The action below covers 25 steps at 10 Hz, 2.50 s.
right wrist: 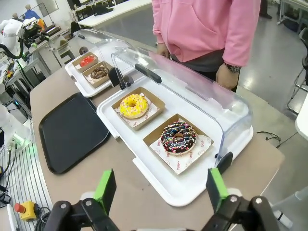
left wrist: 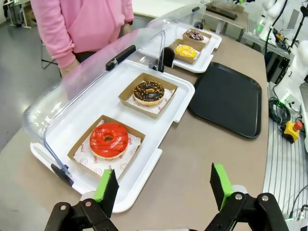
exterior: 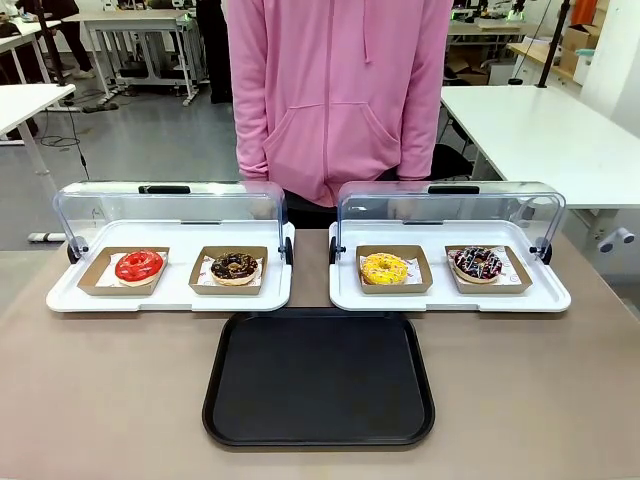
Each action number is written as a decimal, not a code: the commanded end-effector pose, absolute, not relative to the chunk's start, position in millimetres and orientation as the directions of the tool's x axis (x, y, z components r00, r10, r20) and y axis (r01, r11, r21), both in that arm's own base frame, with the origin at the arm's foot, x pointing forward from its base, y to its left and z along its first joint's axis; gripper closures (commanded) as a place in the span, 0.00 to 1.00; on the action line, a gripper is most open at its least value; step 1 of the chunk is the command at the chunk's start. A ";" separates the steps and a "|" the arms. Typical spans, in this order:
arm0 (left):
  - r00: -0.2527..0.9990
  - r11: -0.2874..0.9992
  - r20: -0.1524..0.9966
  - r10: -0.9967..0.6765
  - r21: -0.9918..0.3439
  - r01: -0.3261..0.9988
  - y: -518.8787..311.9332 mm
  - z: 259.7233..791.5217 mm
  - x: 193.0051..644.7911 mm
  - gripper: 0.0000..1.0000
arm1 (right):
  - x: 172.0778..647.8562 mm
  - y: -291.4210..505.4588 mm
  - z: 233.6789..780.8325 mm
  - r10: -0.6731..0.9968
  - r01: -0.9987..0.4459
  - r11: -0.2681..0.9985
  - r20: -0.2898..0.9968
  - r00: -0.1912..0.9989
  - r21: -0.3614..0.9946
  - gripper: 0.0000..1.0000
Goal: Move the fourth donut from the left to the tray.
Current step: Pick up the Paper togo box containing the Donut indicated by the person and place it on the Handle tray.
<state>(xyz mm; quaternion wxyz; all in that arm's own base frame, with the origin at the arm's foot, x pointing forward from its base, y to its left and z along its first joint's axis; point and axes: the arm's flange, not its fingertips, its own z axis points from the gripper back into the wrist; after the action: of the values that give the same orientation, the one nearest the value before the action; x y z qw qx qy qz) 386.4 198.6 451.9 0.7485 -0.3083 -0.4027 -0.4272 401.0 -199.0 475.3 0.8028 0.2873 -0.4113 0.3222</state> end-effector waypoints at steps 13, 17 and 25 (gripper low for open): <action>0.299 0.433 0.873 -0.386 -0.115 0.894 199.0 452.0 385.9 0.00 | 403.3 -198.5 474.9 0.267 -0.762 0.621 0.865 0.424 0.182 0.00; 0.299 0.433 0.873 -0.386 -0.115 0.894 199.0 452.0 385.9 0.00 | 403.3 -198.5 474.9 0.267 -0.762 0.621 0.865 0.424 0.182 0.00; 0.299 0.433 0.873 -0.386 -0.115 0.894 199.0 452.0 385.9 0.00 | 403.3 -198.5 474.9 0.267 -0.762 0.621 0.865 0.424 0.182 0.00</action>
<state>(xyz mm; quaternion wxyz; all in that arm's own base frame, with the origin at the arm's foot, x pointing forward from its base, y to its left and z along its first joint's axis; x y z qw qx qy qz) 386.6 198.1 451.9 0.7483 -0.3085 -0.4024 -0.4277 401.2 -198.8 475.1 0.8021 0.2894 -0.4125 0.3204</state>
